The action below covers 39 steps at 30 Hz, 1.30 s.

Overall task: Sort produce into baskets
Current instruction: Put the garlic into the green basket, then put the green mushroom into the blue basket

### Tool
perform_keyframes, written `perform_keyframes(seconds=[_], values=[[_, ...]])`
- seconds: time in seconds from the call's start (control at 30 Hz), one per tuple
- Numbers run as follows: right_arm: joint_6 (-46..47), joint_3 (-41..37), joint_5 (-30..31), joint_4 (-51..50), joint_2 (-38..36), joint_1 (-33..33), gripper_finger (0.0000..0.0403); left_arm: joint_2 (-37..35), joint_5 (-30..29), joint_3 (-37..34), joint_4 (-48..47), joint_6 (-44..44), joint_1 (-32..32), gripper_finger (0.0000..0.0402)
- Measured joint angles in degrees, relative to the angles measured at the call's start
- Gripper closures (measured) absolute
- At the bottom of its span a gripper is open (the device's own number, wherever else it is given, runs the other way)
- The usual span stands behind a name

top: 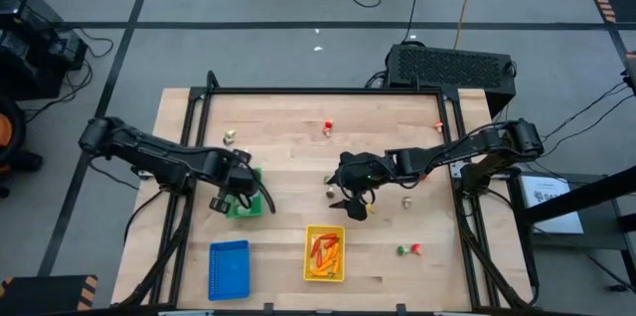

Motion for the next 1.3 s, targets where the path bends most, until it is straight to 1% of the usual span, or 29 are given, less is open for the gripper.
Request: perform_keyframes(seconds=[0.17, 0.37, 0.43, 0.53, 0.73, 0.83, 0.93, 1.07, 1.3], values=[[-0.2, 0.0, 0.0, 0.0, 0.0, 0.0, 0.0074, 2.5, 0.0, 0.0, -0.1, 0.1, 0.0, 0.0388], [-0.4, 0.0, 0.0, -0.1, 0.0, 0.0, 0.0074, 3.6, -0.1, 0.0, -1.1, -0.2, 0.0, 0.0385], [-0.6, 0.0, 0.0, -0.1, 0.0, 0.0, 0.0074, 3.6, -2.0, 0.0, -0.6, -0.4, 0.0, 0.0374], [-0.8, 0.0, 0.0, -0.1, 0.0, 0.0, 0.0074, 3.6, -4.6, 0.0, -0.7, -0.4, 0.0, 0.0346], [-0.8, 0.0, 0.0, -0.2, 0.0, 0.0, 0.0074, 3.6, -4.9, 0.0, -0.8, -0.4, 0.0, 0.0291], [-0.8, 0.0, 0.0, -0.2, 0.0, 0.0, 0.0074, 3.6, -4.9, 0.0, -1.0, -1.3, 0.0, 0.0279], [-0.8, 0.0, 0.0, -0.2, 0.0, 0.0, 0.0074, 3.6, -4.9, 0.2, -1.3, -7.1, 0.0, 0.0278], [-0.7, 0.0, 0.0, -0.1, 0.0, 0.0, 0.0074, 3.6, -4.8, 2.8, -3.7, -9.4, 0.0, 0.0277], [1.0, 0.0, 0.0, 1.2, 0.0, 0.0, 0.0074, 3.6, -2.9, 11.6, -8.6, -9.6, 0.0, 0.0276]])
